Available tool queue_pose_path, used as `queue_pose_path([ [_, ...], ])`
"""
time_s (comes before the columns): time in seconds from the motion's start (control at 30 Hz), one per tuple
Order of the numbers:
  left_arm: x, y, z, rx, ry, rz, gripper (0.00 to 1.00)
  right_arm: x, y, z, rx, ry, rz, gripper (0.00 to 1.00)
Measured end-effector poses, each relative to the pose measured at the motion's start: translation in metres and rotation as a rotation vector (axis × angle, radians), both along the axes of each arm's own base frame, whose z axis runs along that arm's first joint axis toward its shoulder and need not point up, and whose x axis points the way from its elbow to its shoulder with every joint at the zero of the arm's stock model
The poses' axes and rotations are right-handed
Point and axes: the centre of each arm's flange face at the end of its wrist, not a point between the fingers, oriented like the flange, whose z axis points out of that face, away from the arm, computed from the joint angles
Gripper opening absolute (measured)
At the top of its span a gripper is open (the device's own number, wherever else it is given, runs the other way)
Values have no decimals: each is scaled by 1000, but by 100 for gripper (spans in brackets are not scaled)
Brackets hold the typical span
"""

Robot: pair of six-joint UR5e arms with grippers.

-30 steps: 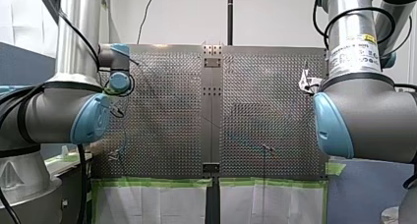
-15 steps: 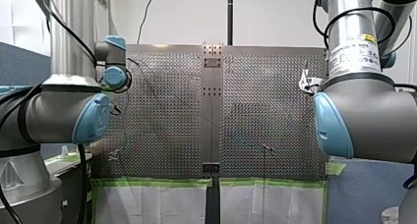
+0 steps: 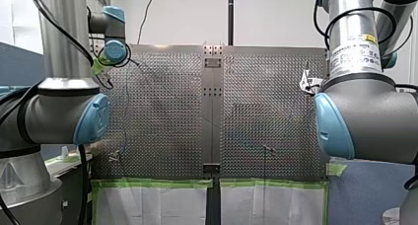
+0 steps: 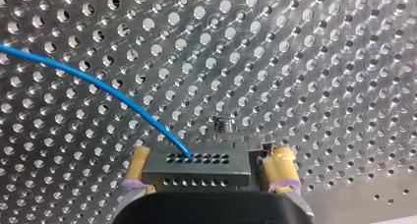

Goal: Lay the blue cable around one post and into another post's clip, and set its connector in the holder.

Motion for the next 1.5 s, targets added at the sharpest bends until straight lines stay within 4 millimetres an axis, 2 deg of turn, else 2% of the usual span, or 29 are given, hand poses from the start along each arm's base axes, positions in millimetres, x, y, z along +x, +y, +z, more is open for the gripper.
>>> queue_pose_path([
  [0.1,-2,-1,19,33,-2,3,98,0,0,0,0,0,0,100],
  [0.3,3,-5,42,102,21,-30,98,0,0,0,0,0,0,100],
  [0.67,32,-14,45,197,137,-58,98,0,0,0,0,0,0,100],
  [0.8,37,-15,56,237,164,-49,98,0,0,0,0,0,0,100],
  [1.13,36,-18,96,337,195,-41,98,0,0,0,0,0,0,100],
  [1.5,28,-30,142,452,225,-38,98,0,0,0,0,0,0,100],
])
